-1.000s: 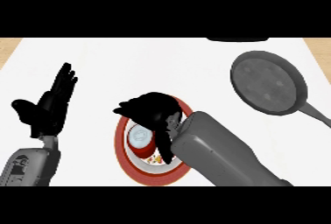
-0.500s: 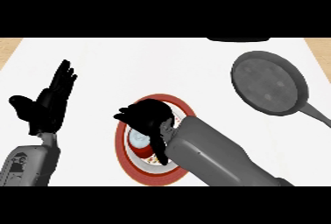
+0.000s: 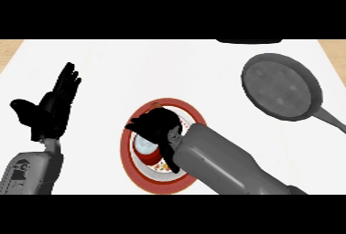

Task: Pick the can from the plate and place it in the pan

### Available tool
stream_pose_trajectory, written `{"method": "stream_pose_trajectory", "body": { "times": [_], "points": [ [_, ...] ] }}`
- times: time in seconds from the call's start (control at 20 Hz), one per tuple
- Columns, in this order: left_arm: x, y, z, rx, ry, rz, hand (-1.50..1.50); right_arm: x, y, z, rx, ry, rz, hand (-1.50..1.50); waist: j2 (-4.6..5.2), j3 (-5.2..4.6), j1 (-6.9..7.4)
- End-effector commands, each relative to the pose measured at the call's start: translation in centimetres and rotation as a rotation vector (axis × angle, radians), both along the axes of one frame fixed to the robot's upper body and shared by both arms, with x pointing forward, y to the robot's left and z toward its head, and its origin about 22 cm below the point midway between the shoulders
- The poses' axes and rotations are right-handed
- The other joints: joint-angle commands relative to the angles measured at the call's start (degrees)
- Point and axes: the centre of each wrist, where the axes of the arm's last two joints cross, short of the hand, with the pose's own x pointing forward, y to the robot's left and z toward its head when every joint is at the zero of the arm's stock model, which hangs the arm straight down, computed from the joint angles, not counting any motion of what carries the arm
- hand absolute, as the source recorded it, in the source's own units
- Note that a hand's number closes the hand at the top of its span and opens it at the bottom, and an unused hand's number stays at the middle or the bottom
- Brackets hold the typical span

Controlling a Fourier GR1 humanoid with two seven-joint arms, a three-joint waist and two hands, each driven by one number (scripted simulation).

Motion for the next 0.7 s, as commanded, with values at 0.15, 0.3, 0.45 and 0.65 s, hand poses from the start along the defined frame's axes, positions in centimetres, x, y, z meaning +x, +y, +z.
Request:
{"method": "stream_pose_trajectory", "body": {
  "times": [0.15,0.3,0.45,0.65],
  "points": [
    [-0.2,-2.3,-0.2,0.007,-0.013,-0.015,0.00,-0.9,1.0,-1.8,0.044,0.047,0.144,1.50,0.14,0.01,0.58],
    [-0.2,0.3,-0.3,0.002,0.009,0.015,0.00,-1.1,0.7,-2.2,0.055,-0.002,0.145,1.50,0.04,0.00,0.07],
    [-0.4,-0.3,-0.6,0.001,-0.022,-0.004,0.00,0.0,0.8,-2.3,0.050,0.008,0.153,1.50,0.09,-0.01,0.39],
    [0.2,-1.3,-1.3,0.011,0.005,0.008,0.00,-0.9,0.9,-1.1,0.070,-0.022,0.140,1.50,-0.03,0.00,-0.19]
  ]
}}
